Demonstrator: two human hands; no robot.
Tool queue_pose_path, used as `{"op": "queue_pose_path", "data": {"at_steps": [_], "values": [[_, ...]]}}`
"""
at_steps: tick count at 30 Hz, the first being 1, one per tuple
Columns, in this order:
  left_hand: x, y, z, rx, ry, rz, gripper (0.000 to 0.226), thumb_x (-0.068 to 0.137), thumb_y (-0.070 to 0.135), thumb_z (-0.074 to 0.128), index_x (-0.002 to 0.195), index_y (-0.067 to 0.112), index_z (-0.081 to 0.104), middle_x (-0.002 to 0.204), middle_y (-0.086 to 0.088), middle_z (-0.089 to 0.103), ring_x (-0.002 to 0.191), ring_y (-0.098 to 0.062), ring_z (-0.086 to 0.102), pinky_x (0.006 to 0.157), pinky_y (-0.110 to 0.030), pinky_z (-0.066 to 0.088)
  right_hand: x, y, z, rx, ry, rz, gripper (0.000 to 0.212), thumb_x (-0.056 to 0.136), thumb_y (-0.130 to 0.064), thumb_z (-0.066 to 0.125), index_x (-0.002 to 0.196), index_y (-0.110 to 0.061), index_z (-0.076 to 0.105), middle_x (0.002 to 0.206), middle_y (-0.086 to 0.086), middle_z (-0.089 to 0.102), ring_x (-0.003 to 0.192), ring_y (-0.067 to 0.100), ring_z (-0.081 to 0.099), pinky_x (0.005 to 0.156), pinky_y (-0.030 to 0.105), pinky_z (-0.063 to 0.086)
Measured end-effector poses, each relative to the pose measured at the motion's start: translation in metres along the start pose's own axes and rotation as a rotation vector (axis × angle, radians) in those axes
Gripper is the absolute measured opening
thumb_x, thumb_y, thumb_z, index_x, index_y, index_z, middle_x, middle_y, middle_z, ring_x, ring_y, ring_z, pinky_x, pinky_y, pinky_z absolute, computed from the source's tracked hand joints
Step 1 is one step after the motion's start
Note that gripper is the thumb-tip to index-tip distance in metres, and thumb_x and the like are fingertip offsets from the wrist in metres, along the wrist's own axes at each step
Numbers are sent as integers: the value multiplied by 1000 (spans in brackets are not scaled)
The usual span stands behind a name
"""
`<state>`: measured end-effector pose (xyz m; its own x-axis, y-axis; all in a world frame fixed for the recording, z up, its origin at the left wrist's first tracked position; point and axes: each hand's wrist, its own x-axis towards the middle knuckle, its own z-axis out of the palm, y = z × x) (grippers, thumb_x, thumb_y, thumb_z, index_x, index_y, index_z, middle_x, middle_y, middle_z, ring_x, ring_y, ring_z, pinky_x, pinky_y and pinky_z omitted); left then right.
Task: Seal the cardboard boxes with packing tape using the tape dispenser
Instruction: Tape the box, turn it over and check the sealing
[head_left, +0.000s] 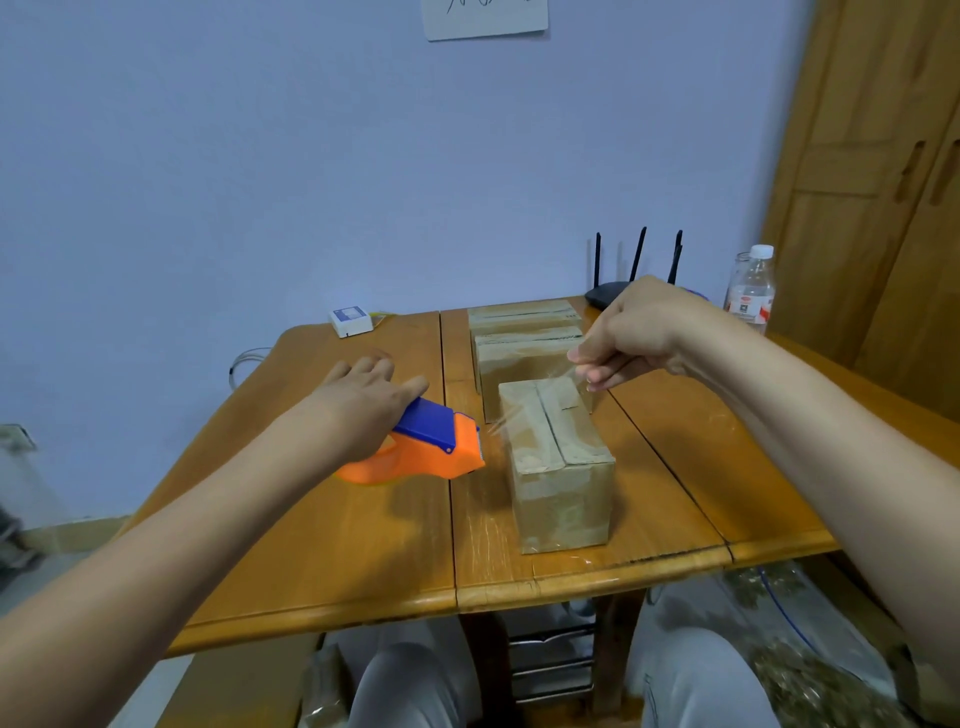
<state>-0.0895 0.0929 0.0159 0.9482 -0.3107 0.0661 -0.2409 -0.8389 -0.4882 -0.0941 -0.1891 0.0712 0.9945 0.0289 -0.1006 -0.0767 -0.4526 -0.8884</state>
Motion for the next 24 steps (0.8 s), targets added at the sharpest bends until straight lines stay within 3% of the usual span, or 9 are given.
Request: {"op": "queue_pose_path", "data": {"at_steps": [4,7,8,11,14,17,19,21,24], "values": [[5,7,1,82,-28,-24,46,99,13,51,138,29,35,137,-10,43,128,-28,40,105,-40,34,-5,-10,14,-128,6,-55,15,87,5,71,99,14,71,84,24,75,65,26,72,72,39,64],[-1,7,23,258,-249,-45,51,99,31,53,147,28,35,147,-10,36,138,-30,30,110,-39,27,-1,-27,-10,-124,223,-123,10,84,6,72,92,11,71,77,26,73,72,38,74,80,51,62],[-4,0,31,226,-338,-63,52,100,27,51,149,29,33,148,-8,35,138,-30,29,111,-40,28,-1,-32,-19,-102,274,-143,9,83,5,74,89,11,71,76,27,72,71,39,74,80,53,62],[0,-26,34,28,-349,-127,56,93,4,38,145,25,31,138,-8,39,131,-29,37,105,-41,34,-7,-25,-21,-57,214,-156,12,85,4,74,91,13,70,77,25,73,63,32,71,73,42,64],[10,-37,27,-141,-357,-175,50,92,6,35,140,18,32,134,-11,41,127,-32,41,95,-40,37,-11,-14,1,-49,103,-143,10,87,2,74,91,12,72,79,24,74,59,23,69,59,30,62],[15,-44,31,-259,-429,-207,36,96,10,36,131,13,40,136,-15,40,101,-29,52,80,-33,38,-9,-11,1,-44,92,-142,10,86,0,75,89,10,72,81,23,74,58,21,70,54,26,60],[16,-40,34,-296,-429,-222,31,98,13,38,127,12,48,137,-17,44,95,-26,55,78,-33,41,-10,-10,0,-48,81,-135,9,87,0,75,89,9,73,81,23,75,59,21,71,53,25,58],[18,-30,39,-356,-422,-226,31,98,15,41,125,11,55,125,-13,55,98,-27,55,78,-32,44,-12,-7,1,-71,64,-128,7,88,2,73,88,8,73,81,22,75,61,22,72,53,25,57],[25,-22,54,-597,-475,-262,26,96,19,54,118,9,61,95,-5,61,83,-24,58,64,-29,50,-15,-4,0,-95,46,-110,6,89,3,70,90,8,73,82,22,75,59,21,71,51,23,56]]}}
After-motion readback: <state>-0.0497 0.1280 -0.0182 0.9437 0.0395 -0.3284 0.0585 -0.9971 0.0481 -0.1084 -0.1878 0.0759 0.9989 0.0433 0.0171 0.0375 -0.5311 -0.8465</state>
